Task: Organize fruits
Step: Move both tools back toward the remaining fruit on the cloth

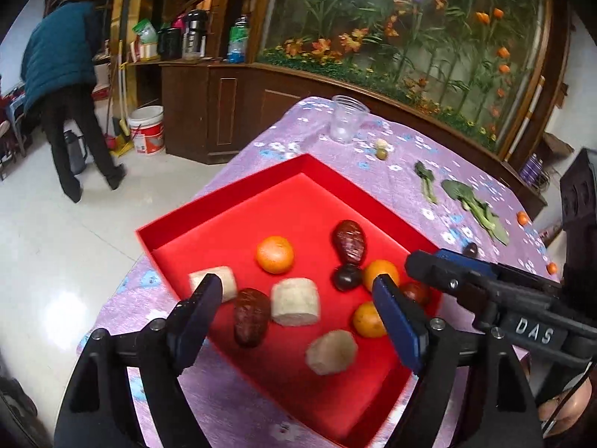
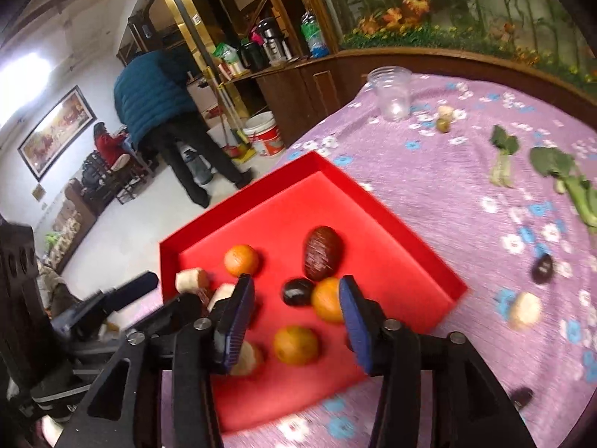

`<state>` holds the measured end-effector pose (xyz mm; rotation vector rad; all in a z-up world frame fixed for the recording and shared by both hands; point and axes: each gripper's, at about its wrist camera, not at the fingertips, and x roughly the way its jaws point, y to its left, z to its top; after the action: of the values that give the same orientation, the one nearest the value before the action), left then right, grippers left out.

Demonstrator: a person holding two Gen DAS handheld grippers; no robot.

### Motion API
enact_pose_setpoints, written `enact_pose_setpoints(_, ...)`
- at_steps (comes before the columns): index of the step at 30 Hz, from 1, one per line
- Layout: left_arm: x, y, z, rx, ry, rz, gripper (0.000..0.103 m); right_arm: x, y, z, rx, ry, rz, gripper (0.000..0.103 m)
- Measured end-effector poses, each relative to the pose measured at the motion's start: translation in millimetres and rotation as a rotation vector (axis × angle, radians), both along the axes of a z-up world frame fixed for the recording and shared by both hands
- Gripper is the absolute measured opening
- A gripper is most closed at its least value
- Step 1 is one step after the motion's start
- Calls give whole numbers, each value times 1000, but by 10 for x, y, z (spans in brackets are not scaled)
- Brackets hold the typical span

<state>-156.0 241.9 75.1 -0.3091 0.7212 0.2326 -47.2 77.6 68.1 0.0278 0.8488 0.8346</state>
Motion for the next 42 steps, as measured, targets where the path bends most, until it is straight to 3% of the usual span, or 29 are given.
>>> enact_pose_setpoints(11, -87, -598, 183, 220, -11, -35, 82, -82, -757, -93, 36, 25, -136, 58)
enact_pose_setpoints(24, -79, -1150, 253, 320, 14, -113, 82, -167, -1358, -171, 100, 30, -208, 62)
enact_pose_setpoints(28, -38, -1236, 217, 318, 30, -136, 82, -139, -1523, -234, 114, 45, -233, 62)
enact_pose_setpoints(42, 188, -1434, -7, 149, 64, -277, 82, 171, -2134, -494, 96, 105, -359, 62)
